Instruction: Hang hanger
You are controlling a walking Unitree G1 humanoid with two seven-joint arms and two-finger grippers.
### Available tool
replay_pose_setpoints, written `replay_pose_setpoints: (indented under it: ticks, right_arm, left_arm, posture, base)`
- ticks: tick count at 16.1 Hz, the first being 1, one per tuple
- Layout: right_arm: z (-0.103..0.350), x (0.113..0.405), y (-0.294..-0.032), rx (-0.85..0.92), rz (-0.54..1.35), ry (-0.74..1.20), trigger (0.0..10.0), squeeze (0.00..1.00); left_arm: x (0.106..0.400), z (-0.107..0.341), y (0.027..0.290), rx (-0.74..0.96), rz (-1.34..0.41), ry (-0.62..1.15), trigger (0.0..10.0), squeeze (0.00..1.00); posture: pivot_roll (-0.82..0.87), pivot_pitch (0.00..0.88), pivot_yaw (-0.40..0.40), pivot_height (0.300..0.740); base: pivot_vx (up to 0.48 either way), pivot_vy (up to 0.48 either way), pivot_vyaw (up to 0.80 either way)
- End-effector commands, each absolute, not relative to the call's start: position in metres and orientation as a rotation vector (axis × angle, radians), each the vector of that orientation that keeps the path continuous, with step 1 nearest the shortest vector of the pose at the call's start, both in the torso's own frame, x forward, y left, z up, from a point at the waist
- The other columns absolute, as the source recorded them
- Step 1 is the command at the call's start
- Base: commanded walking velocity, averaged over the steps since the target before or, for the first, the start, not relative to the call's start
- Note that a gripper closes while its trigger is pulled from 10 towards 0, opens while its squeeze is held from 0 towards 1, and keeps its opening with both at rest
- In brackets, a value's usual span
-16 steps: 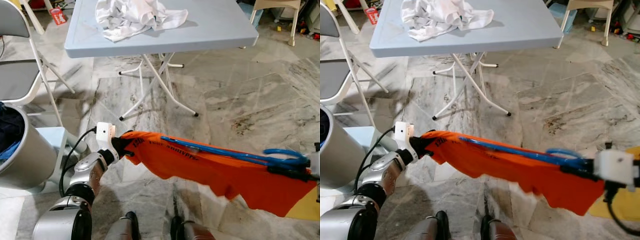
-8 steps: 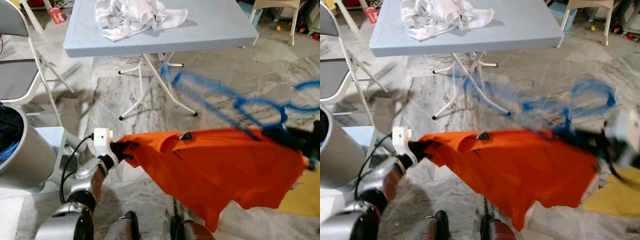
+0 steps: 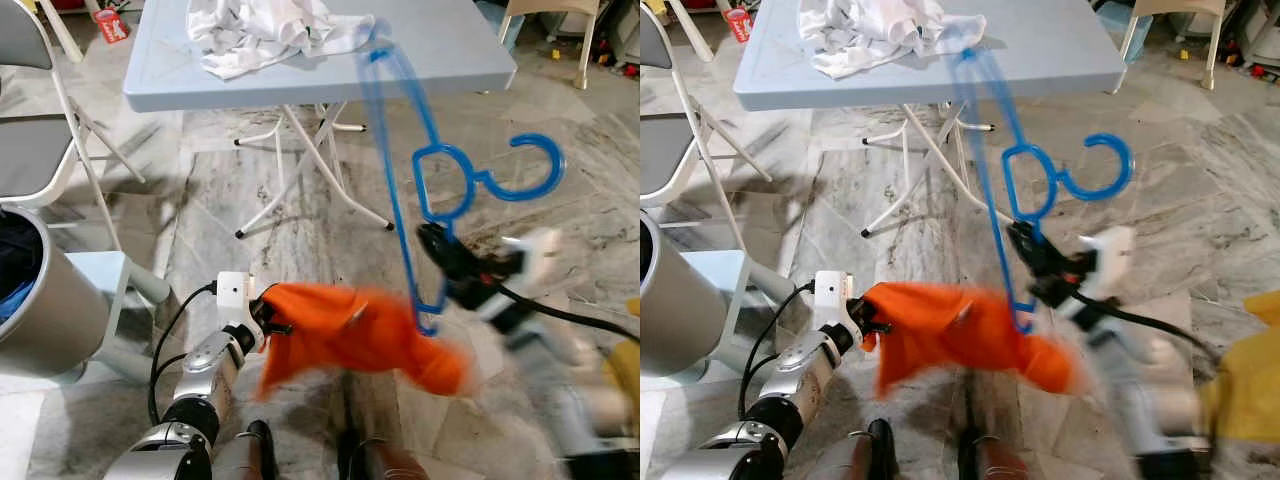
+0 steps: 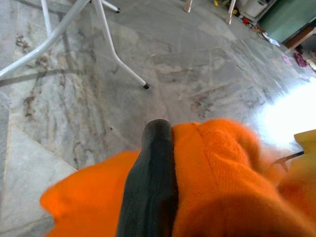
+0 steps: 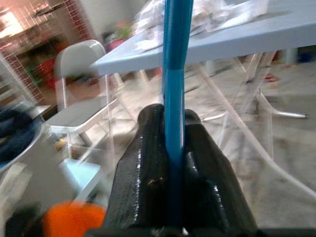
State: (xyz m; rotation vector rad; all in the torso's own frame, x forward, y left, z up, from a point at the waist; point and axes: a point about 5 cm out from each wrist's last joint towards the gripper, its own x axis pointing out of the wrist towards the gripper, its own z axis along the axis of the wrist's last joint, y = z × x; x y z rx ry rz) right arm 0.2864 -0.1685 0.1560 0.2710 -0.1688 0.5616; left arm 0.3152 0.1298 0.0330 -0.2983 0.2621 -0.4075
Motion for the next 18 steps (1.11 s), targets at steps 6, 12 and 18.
replay_pose_setpoints:
  ticks: [6,12,18]
  right_arm:
    - [0.158,0.308,-0.159,0.158,0.309,-0.181,10.0,0.0]
    - [0.107,0.307,-0.17,0.023,0.073,0.059,10.0,0.0]
    - [0.061,0.293,-0.175,-0.17,0.011,0.232,10.0,0.0]
  left_arm:
    - [0.315,0.039,0.128,-0.23,-0.446,0.216,0.0,0.0]
    - [0.316,0.056,0.163,-0.091,-0.111,0.087,2.3,0.0]
    - [0.277,0.053,0.17,0.032,-0.118,0.068,10.0,0.0]
  posture:
    - [-0.09,0.209,-0.016,0.74]
    - [-0.05,0.201,-0.021,0.74]
    - [-0.01,0.188,-0.029,0.74]
  base:
    - [0.0,0.0,0.0]
    - [0.0,0.0,0.0]
    - [0.0,0.0,0.0]
